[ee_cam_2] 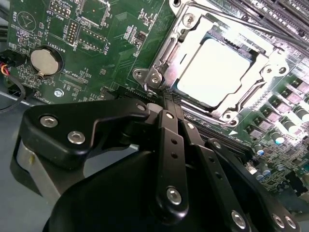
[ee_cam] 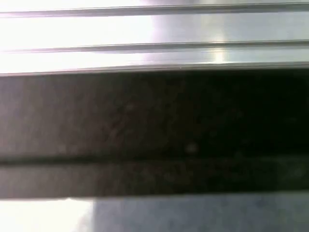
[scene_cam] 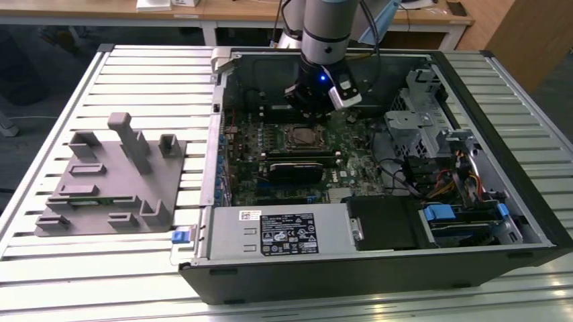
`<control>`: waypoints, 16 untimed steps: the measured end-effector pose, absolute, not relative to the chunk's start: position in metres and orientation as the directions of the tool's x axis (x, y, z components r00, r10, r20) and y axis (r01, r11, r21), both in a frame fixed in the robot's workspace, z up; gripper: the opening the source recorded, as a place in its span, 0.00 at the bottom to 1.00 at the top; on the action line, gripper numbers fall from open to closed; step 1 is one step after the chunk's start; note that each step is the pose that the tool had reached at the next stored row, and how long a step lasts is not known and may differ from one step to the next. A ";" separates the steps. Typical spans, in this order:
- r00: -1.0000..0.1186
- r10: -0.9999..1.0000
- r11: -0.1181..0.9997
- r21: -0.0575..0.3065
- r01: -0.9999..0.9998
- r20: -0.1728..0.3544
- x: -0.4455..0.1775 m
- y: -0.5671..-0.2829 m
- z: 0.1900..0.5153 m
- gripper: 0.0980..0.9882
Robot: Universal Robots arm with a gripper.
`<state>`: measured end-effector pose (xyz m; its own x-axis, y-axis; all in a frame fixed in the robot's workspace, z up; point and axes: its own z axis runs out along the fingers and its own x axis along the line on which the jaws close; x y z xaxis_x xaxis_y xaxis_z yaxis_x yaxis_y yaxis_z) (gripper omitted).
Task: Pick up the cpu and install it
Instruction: 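Install the first cpu locking lever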
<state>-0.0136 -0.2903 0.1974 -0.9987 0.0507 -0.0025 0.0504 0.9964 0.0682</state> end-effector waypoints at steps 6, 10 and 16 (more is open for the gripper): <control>-0.999 0.051 0.996 0.074 0.050 -0.002 -0.013 -0.290 0.197 0.01; -0.999 0.051 0.996 0.079 0.050 -0.002 -0.013 -0.290 0.197 0.01; -0.999 0.051 0.995 0.082 0.050 -0.002 -0.013 -0.290 0.200 0.01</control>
